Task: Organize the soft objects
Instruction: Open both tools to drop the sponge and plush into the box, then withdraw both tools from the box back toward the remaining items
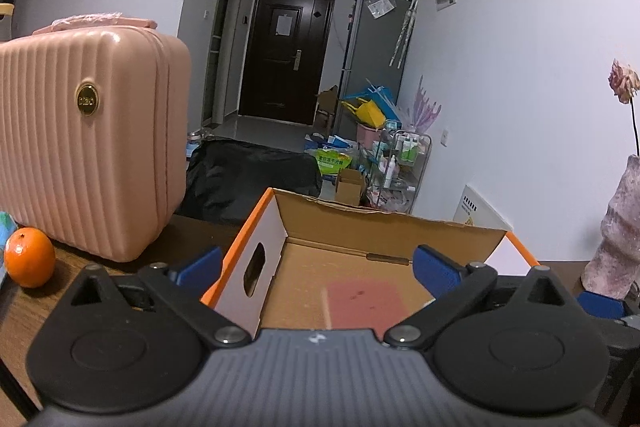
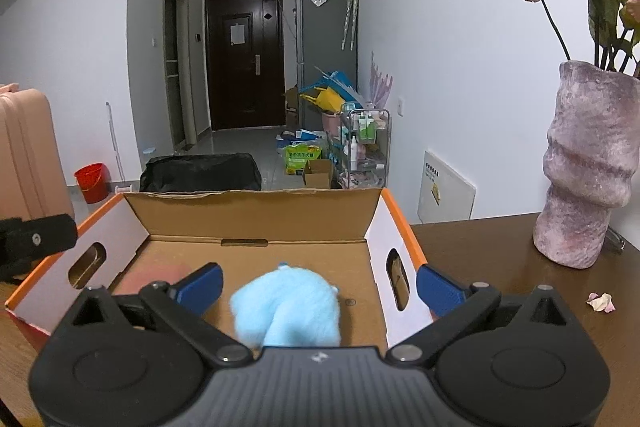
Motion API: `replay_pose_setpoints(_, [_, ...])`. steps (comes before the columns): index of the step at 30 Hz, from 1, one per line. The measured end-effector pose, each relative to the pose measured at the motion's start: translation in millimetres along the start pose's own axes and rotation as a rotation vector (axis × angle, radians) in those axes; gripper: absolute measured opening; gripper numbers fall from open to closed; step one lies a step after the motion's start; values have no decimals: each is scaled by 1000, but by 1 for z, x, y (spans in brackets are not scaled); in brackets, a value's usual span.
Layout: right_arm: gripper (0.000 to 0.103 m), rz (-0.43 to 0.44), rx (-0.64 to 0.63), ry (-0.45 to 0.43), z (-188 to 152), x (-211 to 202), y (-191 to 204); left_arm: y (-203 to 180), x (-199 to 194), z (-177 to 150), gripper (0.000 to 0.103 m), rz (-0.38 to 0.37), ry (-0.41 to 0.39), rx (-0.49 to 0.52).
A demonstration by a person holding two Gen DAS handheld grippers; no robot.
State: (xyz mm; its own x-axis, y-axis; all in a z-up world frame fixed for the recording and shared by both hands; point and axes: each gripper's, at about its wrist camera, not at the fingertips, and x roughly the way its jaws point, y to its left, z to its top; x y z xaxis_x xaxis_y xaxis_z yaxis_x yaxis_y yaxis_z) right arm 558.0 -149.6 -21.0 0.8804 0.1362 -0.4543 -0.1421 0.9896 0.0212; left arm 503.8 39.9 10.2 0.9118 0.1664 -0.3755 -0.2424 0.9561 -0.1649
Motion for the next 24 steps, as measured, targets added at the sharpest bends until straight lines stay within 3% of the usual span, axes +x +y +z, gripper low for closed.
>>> replay_pose_setpoints(10, [103, -2, -16, -15, -7, -14, 0, 2, -13, -1, 103, 11, -15, -3])
replay_pose_setpoints(24, [103, -8, -24, -46, -25, -54, -6, 7, -63, -8, 103, 14, -75, 36])
